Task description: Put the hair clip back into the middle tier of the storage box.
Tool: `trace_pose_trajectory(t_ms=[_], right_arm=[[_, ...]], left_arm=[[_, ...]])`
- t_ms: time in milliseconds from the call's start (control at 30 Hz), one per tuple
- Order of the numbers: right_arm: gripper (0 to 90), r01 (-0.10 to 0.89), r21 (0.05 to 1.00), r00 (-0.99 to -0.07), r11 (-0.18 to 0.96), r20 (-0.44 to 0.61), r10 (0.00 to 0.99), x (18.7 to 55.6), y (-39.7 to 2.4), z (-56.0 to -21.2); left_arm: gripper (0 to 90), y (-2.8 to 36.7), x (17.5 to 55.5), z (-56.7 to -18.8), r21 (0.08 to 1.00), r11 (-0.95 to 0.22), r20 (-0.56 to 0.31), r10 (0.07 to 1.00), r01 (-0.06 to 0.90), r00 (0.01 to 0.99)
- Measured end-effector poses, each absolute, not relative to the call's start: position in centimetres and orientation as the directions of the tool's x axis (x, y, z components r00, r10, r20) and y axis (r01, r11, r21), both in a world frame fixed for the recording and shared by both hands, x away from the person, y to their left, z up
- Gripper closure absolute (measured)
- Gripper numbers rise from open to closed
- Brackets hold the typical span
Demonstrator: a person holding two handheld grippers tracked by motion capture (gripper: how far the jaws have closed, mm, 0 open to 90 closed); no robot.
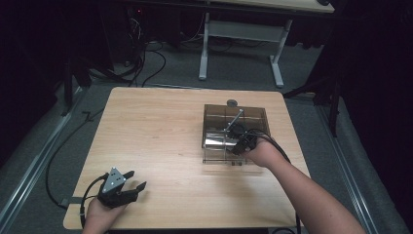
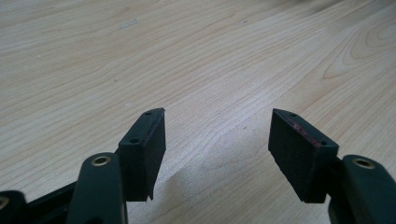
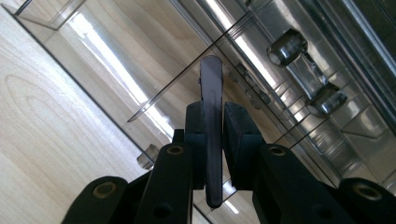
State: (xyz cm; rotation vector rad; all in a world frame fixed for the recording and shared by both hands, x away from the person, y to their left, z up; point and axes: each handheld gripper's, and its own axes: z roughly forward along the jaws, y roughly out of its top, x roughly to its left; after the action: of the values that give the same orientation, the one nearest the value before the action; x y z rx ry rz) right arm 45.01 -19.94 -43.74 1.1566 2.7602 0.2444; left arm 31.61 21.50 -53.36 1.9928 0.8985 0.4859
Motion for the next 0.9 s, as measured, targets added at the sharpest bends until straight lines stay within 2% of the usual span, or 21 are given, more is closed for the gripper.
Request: trace_pose_trajectory(t_ms=[900], right_arm=[[79.8, 0.699, 0.202, -0.688, 0.686, -0.072, 0.722, 44.91, -20.19, -43.67]], left_arm=[[37.3, 21.48, 31.65, -53.36, 0.838, -0.360, -0.004, 0.747, 0.410, 0.664]])
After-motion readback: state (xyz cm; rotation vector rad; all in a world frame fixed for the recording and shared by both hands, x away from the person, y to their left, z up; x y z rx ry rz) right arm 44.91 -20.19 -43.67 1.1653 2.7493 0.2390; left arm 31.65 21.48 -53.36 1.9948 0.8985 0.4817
